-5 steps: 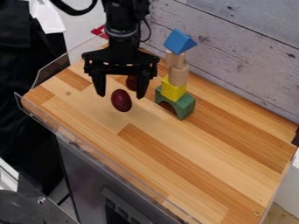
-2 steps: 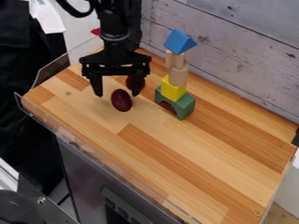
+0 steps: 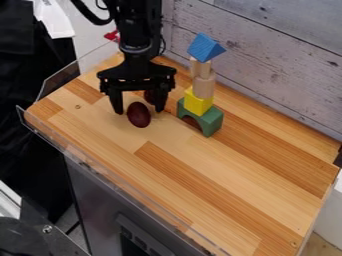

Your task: Move the brown egg to the right

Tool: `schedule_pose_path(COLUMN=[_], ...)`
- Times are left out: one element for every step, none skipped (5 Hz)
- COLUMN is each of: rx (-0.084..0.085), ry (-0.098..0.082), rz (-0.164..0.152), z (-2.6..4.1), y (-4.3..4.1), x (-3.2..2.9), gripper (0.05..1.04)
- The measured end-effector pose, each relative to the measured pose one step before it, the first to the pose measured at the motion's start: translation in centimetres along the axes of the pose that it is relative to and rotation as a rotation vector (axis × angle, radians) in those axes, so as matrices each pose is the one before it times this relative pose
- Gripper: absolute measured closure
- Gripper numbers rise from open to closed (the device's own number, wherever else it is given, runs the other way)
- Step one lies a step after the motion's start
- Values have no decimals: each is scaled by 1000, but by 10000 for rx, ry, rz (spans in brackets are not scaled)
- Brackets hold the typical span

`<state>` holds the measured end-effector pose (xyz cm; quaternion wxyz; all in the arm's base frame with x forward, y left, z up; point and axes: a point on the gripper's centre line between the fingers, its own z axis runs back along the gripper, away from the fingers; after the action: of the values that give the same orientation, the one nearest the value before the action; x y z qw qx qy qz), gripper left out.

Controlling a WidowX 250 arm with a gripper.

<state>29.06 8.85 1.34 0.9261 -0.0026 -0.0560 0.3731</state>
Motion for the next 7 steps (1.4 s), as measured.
schedule_pose_path(rx=[-26, -39, -18, 77, 82, -18, -370], ry=[168, 19, 8, -22, -26, -112, 133], rz=[10, 29, 83, 73, 44, -33, -760], z=[-578, -316, -142, -168, -39, 246, 465], y=[-106, 74, 249, 288, 292, 101, -64], x=[-244, -2, -73, -189, -270, -66, -1033], gripper=[84, 83, 83, 133, 406, 522, 522])
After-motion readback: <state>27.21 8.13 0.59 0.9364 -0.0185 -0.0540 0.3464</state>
